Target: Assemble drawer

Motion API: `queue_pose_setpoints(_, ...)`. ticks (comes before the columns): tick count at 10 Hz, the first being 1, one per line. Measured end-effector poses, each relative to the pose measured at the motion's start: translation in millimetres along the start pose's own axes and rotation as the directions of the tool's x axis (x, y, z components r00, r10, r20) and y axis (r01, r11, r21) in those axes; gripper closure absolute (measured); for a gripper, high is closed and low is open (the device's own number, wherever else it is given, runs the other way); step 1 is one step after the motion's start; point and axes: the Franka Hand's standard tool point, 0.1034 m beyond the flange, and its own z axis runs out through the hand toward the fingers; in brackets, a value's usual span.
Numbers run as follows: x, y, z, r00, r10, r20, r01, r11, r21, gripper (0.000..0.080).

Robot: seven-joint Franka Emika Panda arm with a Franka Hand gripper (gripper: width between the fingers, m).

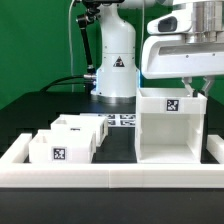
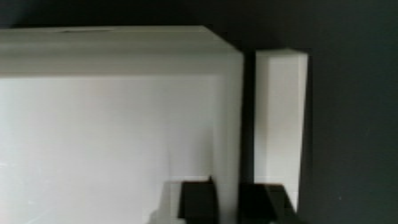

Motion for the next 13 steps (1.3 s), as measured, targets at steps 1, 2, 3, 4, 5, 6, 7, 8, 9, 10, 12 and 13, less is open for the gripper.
queue_pose_setpoints(1,14.9,-5.6,1.0,0.998,-0.004,-0.063,0.005,1.000,0.015,0.0762)
queue_pose_setpoints(2,19.5,-8.1,1.4,0.996,-0.006,-0.085,0.007,1.000,0.020,0.0762)
queue_pose_setpoints(3,24.1,-11.1,1.6,0.994,-0.009,-0.104,0.012,1.000,0.024,0.0762)
queue_pose_setpoints(4,25.7,-13.2,1.8,0.994,-0.012,-0.113,0.015,1.000,0.026,0.0761)
queue_pose_setpoints(5,25.6,-13.5,1.6,0.993,-0.010,-0.114,0.013,1.000,0.027,0.0761)
queue_pose_setpoints(6,26.2,-13.5,1.1,0.993,-0.005,-0.115,0.008,1.000,0.027,0.0761)
queue_pose_setpoints(7,26.2,-13.5,1.0,0.993,-0.005,-0.115,0.008,1.000,0.027,0.0761)
queue_pose_setpoints(8,26.3,-13.7,0.7,0.993,0.022,-0.115,-0.018,0.999,0.031,0.0761)
queue_pose_setpoints(9,26.8,-14.5,0.0,0.990,0.085,-0.114,-0.081,0.996,0.040,0.0761)
queue_pose_setpoints(10,28.4,-12.9,0.3,0.980,0.156,-0.121,-0.150,0.987,0.053,0.0761)
queue_pose_setpoints(12,34.0,-3.6,1.3,0.924,0.358,-0.135,-0.349,0.933,0.087,0.0758)
queue_pose_setpoints(13,37.8,2.1,1.0,0.862,0.490,-0.131,-0.477,0.871,0.118,0.0752)
